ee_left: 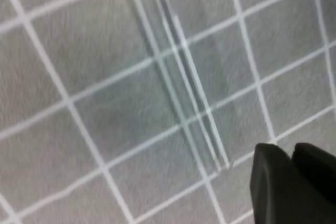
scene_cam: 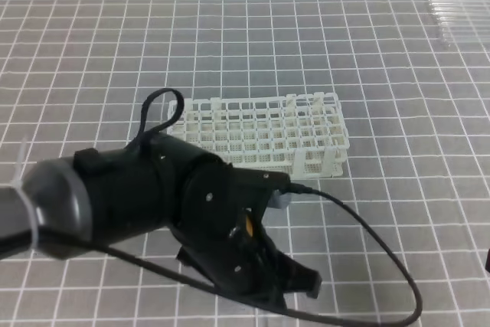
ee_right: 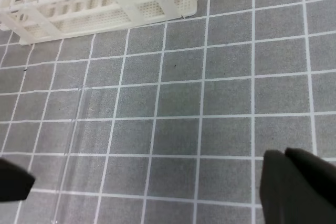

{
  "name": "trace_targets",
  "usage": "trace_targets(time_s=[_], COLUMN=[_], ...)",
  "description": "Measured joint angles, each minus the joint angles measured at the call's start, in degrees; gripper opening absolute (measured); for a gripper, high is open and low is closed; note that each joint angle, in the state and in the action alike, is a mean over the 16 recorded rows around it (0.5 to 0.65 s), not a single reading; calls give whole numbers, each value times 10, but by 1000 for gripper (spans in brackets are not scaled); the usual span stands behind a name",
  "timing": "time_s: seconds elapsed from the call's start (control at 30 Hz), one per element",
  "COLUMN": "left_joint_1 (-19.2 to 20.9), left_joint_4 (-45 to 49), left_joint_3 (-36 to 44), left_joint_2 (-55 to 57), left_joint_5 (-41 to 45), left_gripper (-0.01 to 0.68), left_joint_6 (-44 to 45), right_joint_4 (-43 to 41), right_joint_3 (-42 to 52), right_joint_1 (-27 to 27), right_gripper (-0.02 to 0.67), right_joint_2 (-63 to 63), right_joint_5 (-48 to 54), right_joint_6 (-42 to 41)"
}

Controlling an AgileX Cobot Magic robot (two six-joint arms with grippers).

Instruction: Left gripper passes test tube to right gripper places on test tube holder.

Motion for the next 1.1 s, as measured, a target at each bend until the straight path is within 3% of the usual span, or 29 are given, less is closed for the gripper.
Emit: trace_targets(time_s=[0.4, 0.67, 1.1], left_joint_1=[-1, -27, -57], left_joint_4=[-7, 11, 147], left_joint_3=[-27, -38, -72], left_joint_2=[27, 27, 45], left_joint_5=[-8, -9, 37], left_gripper=[339, 374, 368], left_joint_6=[17, 4, -129], right_joint_4=[1, 2, 6], right_joint_3=[0, 0, 0], right_joint_1=[0, 0, 0], right_gripper=[-13, -13, -13], right_joint_2=[0, 0, 0], right_joint_5=[0, -2, -4], right_joint_6=[0, 0, 0])
